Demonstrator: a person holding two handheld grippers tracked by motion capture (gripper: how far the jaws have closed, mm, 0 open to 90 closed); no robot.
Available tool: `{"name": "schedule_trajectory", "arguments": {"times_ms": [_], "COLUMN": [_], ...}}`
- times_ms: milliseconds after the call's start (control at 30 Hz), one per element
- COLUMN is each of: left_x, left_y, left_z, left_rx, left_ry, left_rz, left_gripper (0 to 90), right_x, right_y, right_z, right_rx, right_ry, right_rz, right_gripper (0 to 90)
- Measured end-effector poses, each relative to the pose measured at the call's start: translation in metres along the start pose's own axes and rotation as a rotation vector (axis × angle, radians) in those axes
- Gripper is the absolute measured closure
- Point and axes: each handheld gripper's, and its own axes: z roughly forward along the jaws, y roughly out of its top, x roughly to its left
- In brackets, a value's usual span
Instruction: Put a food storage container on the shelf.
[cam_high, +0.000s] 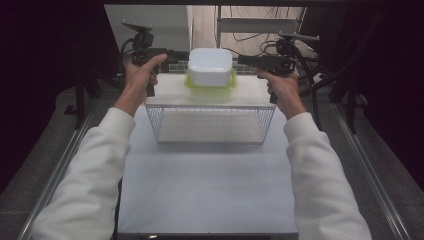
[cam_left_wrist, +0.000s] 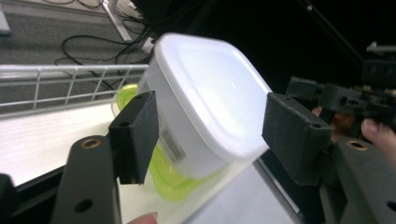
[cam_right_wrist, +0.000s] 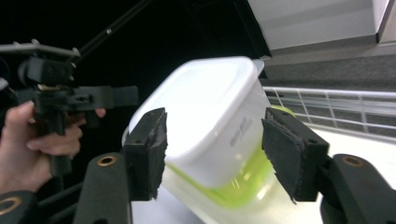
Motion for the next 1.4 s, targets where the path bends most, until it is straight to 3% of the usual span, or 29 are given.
{"name": "schedule_trajectory", "arguments": {"times_ms": [33, 267, 467, 600, 700, 833, 933, 1167, 1233, 1367, 1400], "left_x": [-0.003, -0.011, -0.013, -0.011, -0.011, -0.008, -0.003, 0.012, 0.013, 0.013, 0.014], "left_y": [-0.003, -0.032, -0.077, -0.109, -0.13, -0.157, -0.181, -0.232, -0.242, -0.261, -0.265], "left_z": [-0.004, -0.023, -0.036, -0.042, -0.045, -0.045, -0.043, -0.031, -0.029, -0.023, -0.022], "left_rx": [0.009, -0.005, -0.01, -0.015, -0.02, -0.016, 0.001, 0.113, 0.135, 0.189, 0.203], "left_ry": [0.005, -0.01, -0.034, -0.065, -0.088, -0.111, -0.1, -0.067, -0.057, -0.014, -0.002], "left_rz": [0.032, 0.089, 0.129, 0.137, 0.144, 0.133, 0.13, 0.106, 0.113, 0.141, 0.147], "left_gripper": [34.8, 33.5, 31.8, 31.2, 30.7, 30.7, 30.7, 30.7, 30.6, 30.6, 30.6], "right_x": [0.001, 0.006, 0.013, 0.018, 0.017, 0.01, 0.003, -0.01, -0.013, -0.02, -0.021], "right_y": [-0.003, -0.032, -0.063, -0.089, -0.11, -0.138, -0.161, -0.218, -0.231, -0.252, -0.256], "right_z": [-0.003, -0.02, -0.038, -0.052, -0.061, -0.071, -0.076, -0.079, -0.079, -0.078, -0.077], "right_rx": [0.001, -0.005, -0.01, 0.006, 0.02, 0.028, 0.051, 0.151, 0.191, 0.215, 0.237], "right_ry": [-0.007, 0.021, 0.042, 0.023, 0.015, 0.028, 0.026, -0.008, -0.032, -0.05, -0.061], "right_rz": [-0.01, -0.072, -0.131, -0.199, -0.222, -0.203, -0.179, -0.145, -0.15, -0.119, -0.132], "right_gripper": [37.4, 35.2, 34.6, 33.9, 33.4, 32.9, 32.8, 32.6, 32.6, 32.3, 31.7]}}
